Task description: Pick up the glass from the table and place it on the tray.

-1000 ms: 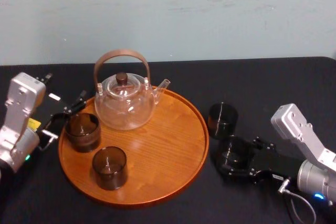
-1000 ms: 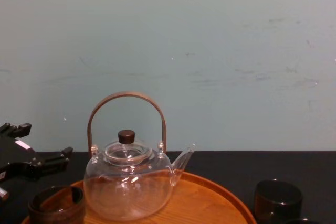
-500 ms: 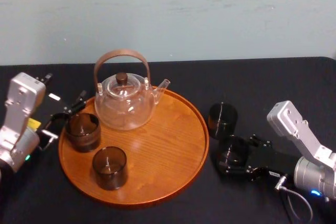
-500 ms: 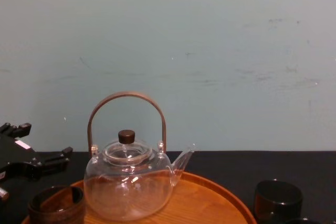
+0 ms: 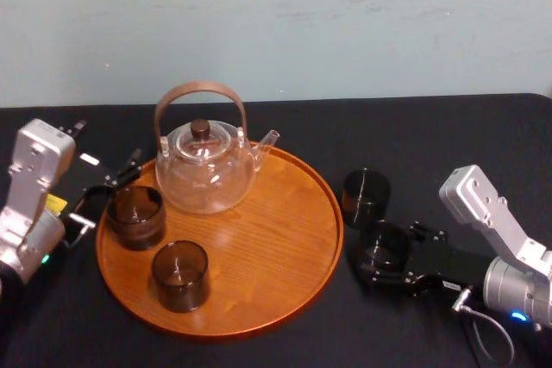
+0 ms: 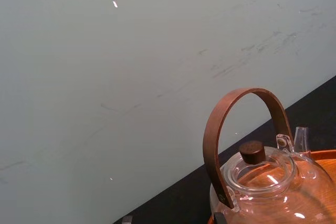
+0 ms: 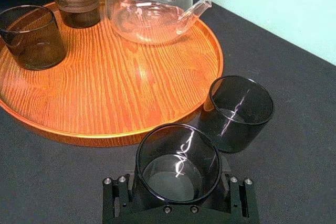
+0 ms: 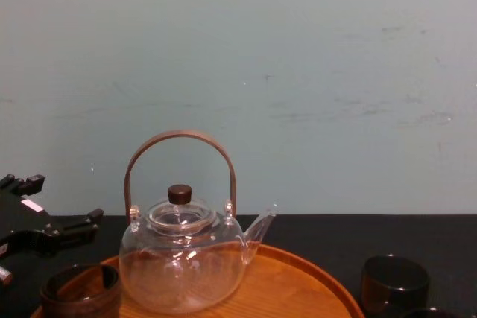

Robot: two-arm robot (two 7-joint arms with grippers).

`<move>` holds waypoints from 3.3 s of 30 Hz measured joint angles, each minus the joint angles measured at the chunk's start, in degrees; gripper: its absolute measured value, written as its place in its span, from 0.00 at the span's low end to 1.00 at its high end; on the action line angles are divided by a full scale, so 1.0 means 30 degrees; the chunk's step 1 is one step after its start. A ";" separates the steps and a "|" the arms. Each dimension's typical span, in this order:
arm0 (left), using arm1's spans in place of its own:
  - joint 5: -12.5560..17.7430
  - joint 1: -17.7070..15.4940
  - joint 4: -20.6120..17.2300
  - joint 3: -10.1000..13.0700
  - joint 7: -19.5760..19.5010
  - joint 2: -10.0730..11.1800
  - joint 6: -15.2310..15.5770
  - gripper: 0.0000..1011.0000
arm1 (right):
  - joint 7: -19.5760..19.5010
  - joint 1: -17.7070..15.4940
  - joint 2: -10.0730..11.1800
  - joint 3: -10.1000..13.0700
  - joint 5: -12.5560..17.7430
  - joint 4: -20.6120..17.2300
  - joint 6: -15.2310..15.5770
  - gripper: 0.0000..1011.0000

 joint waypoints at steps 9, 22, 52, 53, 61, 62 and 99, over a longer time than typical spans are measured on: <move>0.0000 -0.0001 -0.0001 -0.0001 -0.0001 0.0001 0.0000 0.99 | -0.0001 -0.0014 0.0007 0.0016 0.0003 -0.0003 -0.0003 0.90; 0.0000 0.0000 0.0000 0.0000 0.0000 0.0001 0.0000 0.99 | 0.0002 -0.0086 0.0012 0.0201 0.0198 -0.0031 -0.0179 0.90; 0.0000 0.0001 -0.0002 0.0000 0.0001 0.0000 0.0000 0.99 | 0.1796 0.2421 0.0060 -0.1223 0.0705 -0.0398 -0.1699 0.90; 0.0000 0.0000 -0.0001 0.0000 -0.0001 0.0000 0.0000 0.99 | 0.1840 0.2521 0.0012 -0.1326 0.0683 -0.0338 -0.1717 0.90; -0.0001 0.0000 0.0000 0.0000 0.0000 0.0001 0.0000 0.99 | 0.2187 0.3393 -0.0430 -0.2204 0.0421 0.0243 -0.1848 0.90; 0.0000 0.0000 -0.0001 0.0000 0.0000 0.0000 0.0000 0.99 | 0.2269 0.3540 -0.0519 -0.2358 0.0379 0.0359 -0.1872 0.90; 0.0000 0.0000 -0.0001 0.0000 -0.0001 0.0001 0.0000 0.99 | 0.3333 0.5276 -0.1956 -0.4891 -0.0074 0.2429 -0.2701 0.90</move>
